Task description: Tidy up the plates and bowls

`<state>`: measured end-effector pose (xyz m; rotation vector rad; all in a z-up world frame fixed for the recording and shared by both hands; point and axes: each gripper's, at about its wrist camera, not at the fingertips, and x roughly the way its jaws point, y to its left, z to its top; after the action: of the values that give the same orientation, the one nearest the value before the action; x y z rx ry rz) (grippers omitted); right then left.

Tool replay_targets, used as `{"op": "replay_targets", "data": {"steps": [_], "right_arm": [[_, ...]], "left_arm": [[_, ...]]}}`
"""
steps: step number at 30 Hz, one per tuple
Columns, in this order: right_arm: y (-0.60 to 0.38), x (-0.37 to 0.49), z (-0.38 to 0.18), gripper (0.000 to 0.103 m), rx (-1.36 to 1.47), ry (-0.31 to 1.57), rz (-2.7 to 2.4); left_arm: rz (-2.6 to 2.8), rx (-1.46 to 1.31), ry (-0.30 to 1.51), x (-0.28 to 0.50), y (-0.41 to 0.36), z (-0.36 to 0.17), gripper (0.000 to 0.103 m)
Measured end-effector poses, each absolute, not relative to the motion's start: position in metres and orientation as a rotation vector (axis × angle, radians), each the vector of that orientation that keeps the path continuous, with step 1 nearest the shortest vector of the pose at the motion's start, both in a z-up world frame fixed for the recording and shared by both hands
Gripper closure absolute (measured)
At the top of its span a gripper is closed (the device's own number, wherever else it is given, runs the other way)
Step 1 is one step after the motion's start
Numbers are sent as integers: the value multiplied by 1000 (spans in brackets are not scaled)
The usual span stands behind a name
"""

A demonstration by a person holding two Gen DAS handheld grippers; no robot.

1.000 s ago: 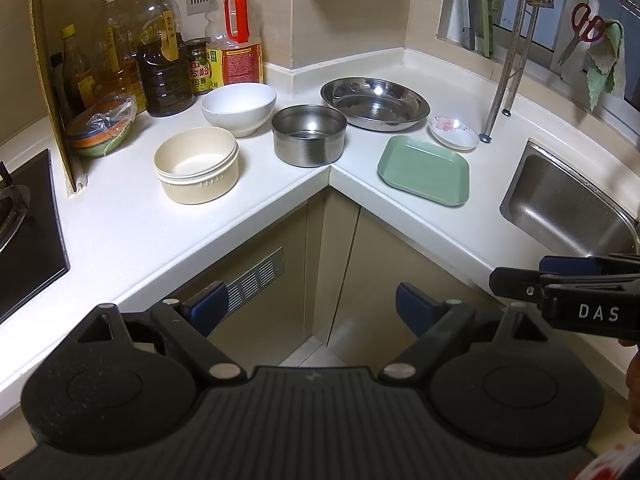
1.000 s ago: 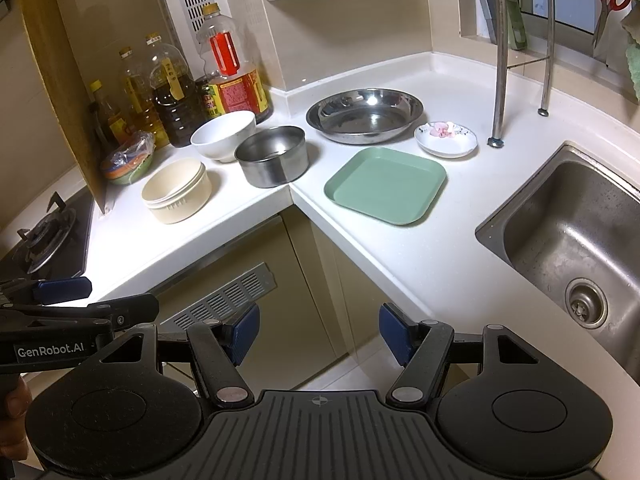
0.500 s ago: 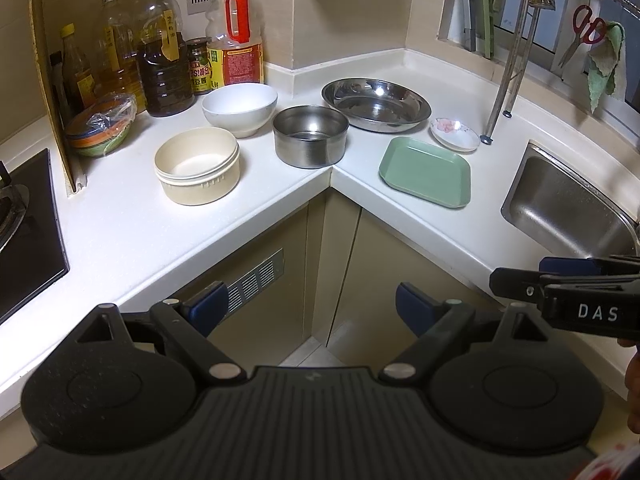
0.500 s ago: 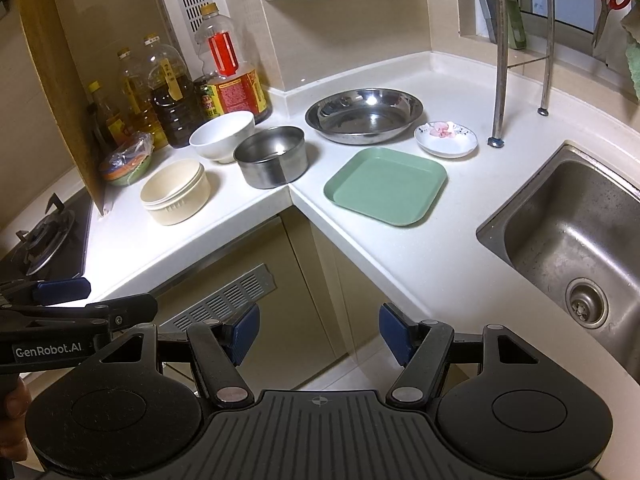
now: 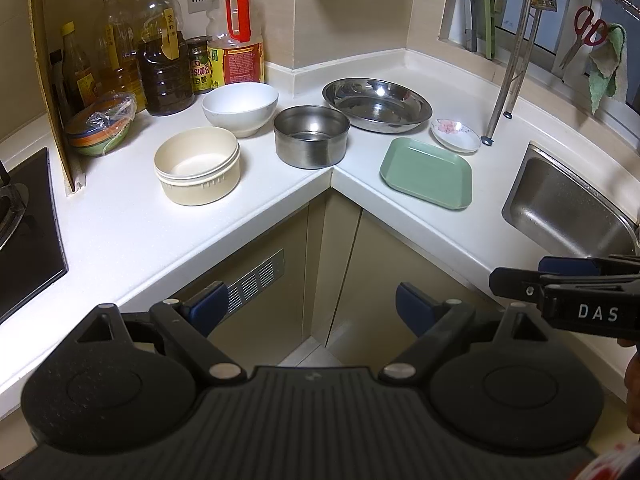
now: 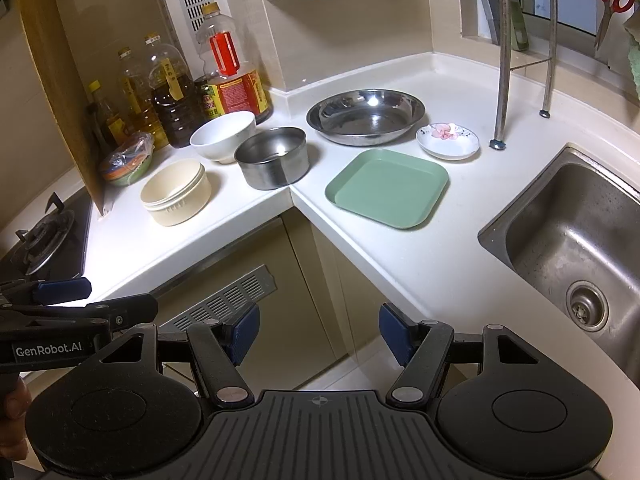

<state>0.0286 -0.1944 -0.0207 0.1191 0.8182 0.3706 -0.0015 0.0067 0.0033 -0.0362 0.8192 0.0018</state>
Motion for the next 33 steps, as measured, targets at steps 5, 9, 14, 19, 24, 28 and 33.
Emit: {"op": "replay_targets", "data": {"steps": [5, 9, 14, 19, 24, 28, 33], "right_arm": [[-194, 29, -21, 37, 119, 816, 370], [-193, 30, -21, 37, 118, 817, 370], [-193, 30, -21, 37, 118, 816, 370], [-194, 31, -21, 37, 118, 817, 369], [-194, 32, -22, 37, 118, 817, 369], [-193, 32, -22, 37, 118, 817, 369], [-193, 32, -22, 37, 117, 816, 370]], "left_arm": [[1, -36, 819, -2, 7, 3, 13], [2, -37, 820, -1, 7, 3, 13], [1, -37, 819, -1, 7, 3, 13], [2, -38, 820, -1, 7, 4, 13], [2, -38, 820, -1, 6, 4, 13], [2, -38, 820, -1, 6, 4, 13], [2, -38, 820, -1, 6, 4, 13]]}}
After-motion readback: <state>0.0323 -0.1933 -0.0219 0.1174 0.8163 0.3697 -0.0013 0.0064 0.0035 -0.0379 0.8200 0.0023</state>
